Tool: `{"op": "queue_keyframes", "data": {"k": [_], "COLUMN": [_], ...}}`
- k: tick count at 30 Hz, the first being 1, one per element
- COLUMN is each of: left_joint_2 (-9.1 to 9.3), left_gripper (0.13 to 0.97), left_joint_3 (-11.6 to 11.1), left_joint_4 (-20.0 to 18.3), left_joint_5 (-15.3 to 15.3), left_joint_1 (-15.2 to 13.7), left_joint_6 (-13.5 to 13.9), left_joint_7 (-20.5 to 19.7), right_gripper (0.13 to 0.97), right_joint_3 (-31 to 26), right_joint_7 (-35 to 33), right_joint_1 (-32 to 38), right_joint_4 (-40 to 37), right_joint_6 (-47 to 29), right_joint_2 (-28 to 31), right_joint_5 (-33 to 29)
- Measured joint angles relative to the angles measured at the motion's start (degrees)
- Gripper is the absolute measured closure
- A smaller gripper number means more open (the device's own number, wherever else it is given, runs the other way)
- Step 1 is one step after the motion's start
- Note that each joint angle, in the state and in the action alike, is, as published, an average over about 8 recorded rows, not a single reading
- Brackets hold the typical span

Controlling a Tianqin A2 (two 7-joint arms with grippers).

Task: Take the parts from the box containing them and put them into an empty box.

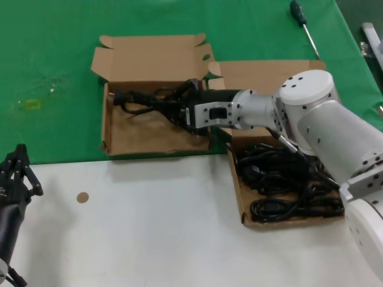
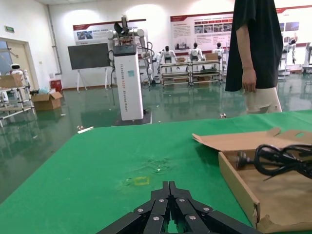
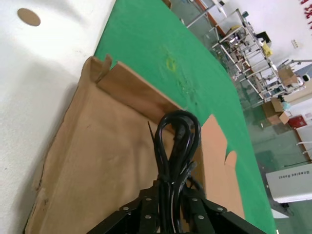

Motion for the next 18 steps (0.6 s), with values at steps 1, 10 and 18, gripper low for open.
{"op": "queue_keyframes", "data": {"k": [1, 10, 18], "left_joint_2": [0.0, 0.0, 0.0], "left_gripper": [0.945, 0.945, 0.945], "left_joint_3": [0.0, 0.0, 0.0], "left_joint_4": [0.0, 0.0, 0.0], "left_joint_5": [0.0, 0.0, 0.0], "left_joint_1": [0.0, 0.0, 0.0], "left_joint_6": [0.0, 0.0, 0.0], "left_joint_7": [0.0, 0.0, 0.0], "right_gripper": [0.877, 0.822, 0.679], "right_joint_3": [0.28, 0.93, -1.67], "right_joint_7": [-0.75, -1.65, 8.96], "right_joint_1": [0.29, 0.43, -4.02], "right_joint_4": [-0.86, -1.53, 10.15], "right_joint_6": [0.04, -0.01, -0.32], "right_joint_2": [-0.18, -0.07, 3.68], "right_joint_5": [0.18, 0.05, -3.0]}}
